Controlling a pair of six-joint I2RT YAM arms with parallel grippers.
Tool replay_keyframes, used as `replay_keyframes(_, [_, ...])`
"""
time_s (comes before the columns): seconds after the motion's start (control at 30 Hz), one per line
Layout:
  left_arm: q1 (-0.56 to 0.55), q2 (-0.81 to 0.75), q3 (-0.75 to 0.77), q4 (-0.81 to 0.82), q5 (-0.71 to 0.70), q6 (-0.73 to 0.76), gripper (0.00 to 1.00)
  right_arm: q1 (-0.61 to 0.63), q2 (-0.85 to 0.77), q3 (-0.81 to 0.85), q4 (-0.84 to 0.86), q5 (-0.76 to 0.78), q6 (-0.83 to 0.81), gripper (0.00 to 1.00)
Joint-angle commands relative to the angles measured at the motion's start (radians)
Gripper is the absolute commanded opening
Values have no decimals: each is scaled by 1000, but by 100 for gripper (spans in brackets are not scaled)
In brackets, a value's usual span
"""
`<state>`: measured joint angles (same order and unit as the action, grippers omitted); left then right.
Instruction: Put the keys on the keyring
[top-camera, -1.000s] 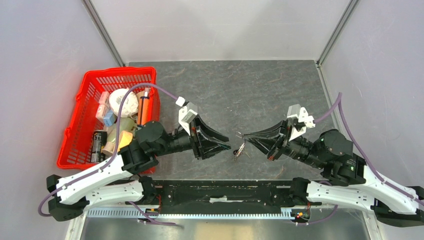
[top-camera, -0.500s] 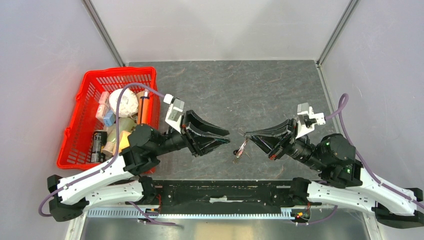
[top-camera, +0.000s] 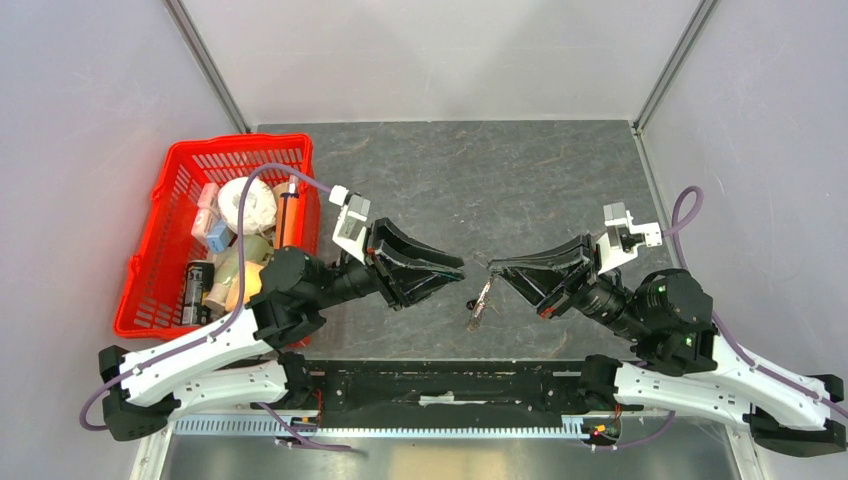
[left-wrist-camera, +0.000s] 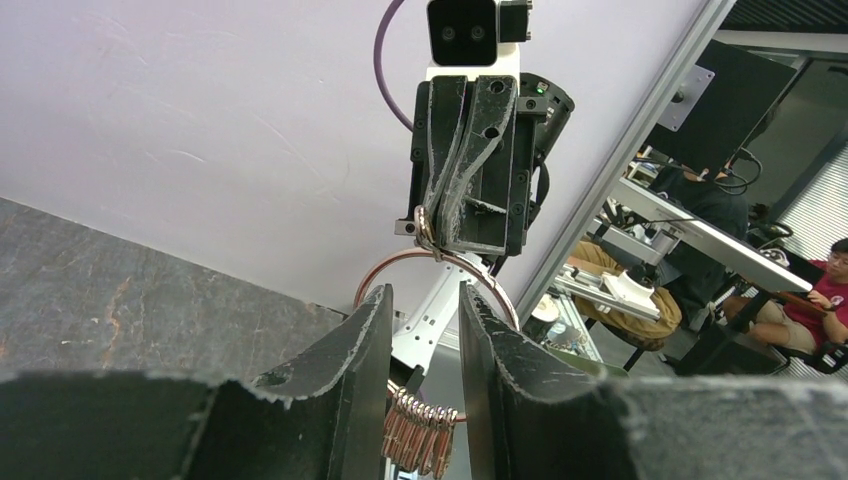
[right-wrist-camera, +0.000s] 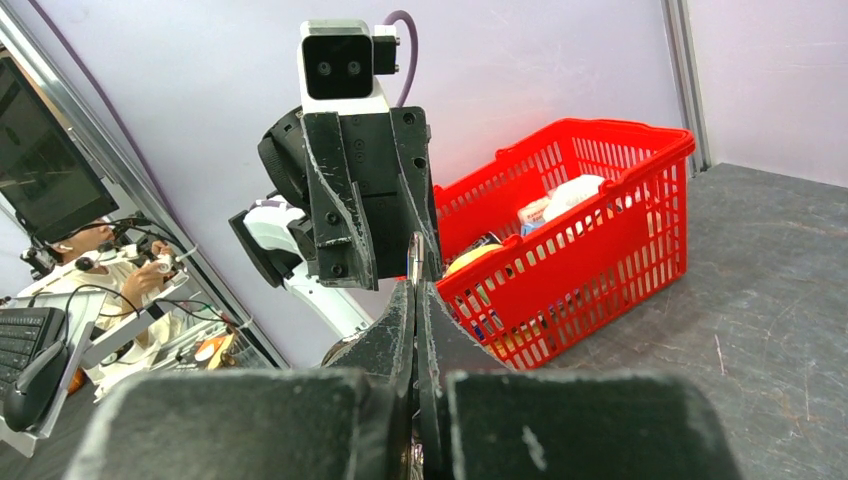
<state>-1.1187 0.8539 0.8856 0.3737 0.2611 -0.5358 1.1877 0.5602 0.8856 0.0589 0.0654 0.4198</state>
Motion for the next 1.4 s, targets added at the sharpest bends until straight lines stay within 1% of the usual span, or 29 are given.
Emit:
replay_keyframes(0.0, [-2, -10, 6, 60, -18, -15, 36, 5, 13, 3, 73, -11, 11, 0])
replay_keyframes(0.33, [-2, -15, 9, 62, -29, -5, 35, 4, 50, 6, 95, -43, 17, 0])
replay_keyframes(0.83, [-1, -15, 24, 57, -29, 10, 31, 4, 57, 4, 98, -62, 25, 0])
replay_keyframes(1.07, [-2, -13, 32, 61, -23, 5, 31, 4, 63, 7, 94, -62, 26, 0])
replay_keyframes(1.2, [-1, -15, 32, 66, -23, 6, 31, 4, 67, 7, 90, -90, 29, 0])
replay_keyframes(1.37, [-2, -14, 33, 67, -18, 4, 29, 4, 66, 4, 97, -91, 31, 0])
